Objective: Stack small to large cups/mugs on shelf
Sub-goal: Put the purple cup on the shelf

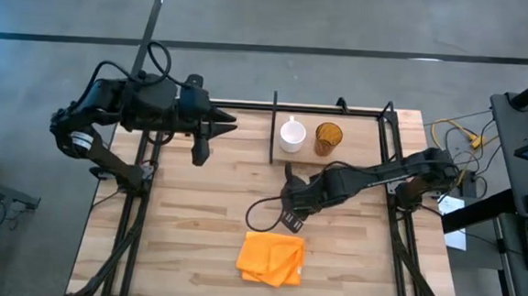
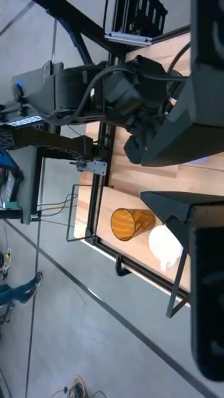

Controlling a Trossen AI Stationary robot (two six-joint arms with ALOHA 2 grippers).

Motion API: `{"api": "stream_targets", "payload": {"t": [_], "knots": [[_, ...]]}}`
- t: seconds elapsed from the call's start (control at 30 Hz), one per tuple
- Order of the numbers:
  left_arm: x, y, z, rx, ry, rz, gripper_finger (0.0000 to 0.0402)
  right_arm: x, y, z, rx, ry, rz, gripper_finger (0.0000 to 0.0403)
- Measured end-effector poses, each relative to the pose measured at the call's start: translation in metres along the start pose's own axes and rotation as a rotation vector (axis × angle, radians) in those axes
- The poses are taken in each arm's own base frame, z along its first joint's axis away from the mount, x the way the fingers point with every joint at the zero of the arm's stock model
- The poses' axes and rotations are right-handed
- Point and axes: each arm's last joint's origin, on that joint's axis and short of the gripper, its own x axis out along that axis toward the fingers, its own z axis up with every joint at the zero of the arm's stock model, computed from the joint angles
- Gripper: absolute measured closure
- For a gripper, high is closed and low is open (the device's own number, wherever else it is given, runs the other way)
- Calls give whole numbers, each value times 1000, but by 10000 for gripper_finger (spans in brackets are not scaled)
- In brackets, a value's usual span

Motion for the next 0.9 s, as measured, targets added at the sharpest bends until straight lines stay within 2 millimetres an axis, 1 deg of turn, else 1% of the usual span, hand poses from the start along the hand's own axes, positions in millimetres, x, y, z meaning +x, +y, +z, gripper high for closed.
{"api": "stream_targets", "payload": {"t": [0.2, 0.37, 0.47, 0.57, 0.73, 0.8, 0.9], "knots": [[0, 0, 0, 1, -1, -1, 340, 10, 1, 0, -2, 19, -23, 340], [0, 0, 0, 1, -1, -1, 340, 12, 2, 0, -4, 24, -30, 340], [0, 0, 0, 1, -1, -1, 340, 12, 1, 0, -10, 25, -31, 351], [0, 0, 0, 1, -1, -1, 340, 7, 0, -1, -11, 26, -32, 384], [0, 0, 0, 1, -1, -1, 340, -2, -9, -6, -26, 43, -94, 393], [0, 0, 0, 1, -1, -1, 340, -11, -16, -10, -34, 70, -155, 394], [0, 0, 0, 0, -1, -1, 340, -35, -27, -15, -34, 81, -243, 394]]}}
